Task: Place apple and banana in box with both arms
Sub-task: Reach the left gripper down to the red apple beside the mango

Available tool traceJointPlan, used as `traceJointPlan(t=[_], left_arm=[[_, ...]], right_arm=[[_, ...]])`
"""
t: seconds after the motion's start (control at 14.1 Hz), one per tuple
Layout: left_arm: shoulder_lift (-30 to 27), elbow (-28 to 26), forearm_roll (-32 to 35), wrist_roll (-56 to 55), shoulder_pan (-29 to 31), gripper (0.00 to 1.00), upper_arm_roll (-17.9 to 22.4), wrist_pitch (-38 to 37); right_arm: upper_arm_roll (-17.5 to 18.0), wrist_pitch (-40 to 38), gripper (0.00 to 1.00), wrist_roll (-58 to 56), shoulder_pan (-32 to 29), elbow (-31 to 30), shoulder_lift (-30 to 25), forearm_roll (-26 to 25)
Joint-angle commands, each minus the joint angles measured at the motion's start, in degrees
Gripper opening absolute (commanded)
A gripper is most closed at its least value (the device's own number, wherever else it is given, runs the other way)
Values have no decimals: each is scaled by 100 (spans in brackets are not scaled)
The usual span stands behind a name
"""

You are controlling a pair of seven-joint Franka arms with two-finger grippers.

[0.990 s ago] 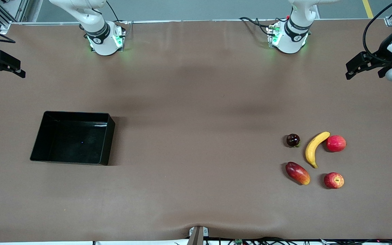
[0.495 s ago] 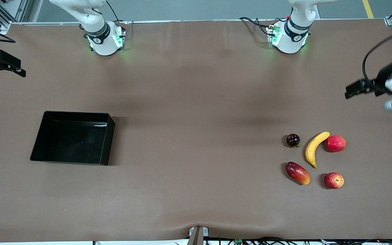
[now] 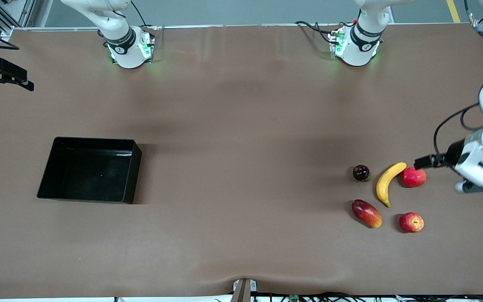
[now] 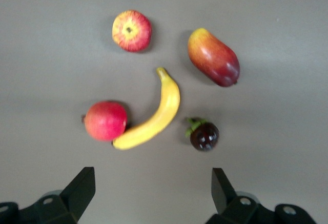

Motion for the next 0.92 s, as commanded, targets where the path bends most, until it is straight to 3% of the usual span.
traceJointPlan(t=[0.0,0.28,0.57,0.85], left_arm=[[816,548,88,349,200,100,-17,378],[1380,584,96,824,315,100,-8,1319],[1943,593,463,999,254,100,149,2452],[2408,917,571,1000,227,100,150,2736]], right_arm=[[37,-116,100,-23,-189,74,-9,187],[37,-28,100,-67,-250,117,52,214],[20,7,100,-111,-602,601,693,293],[-7,428,100,-111,-839,627,1447,187]])
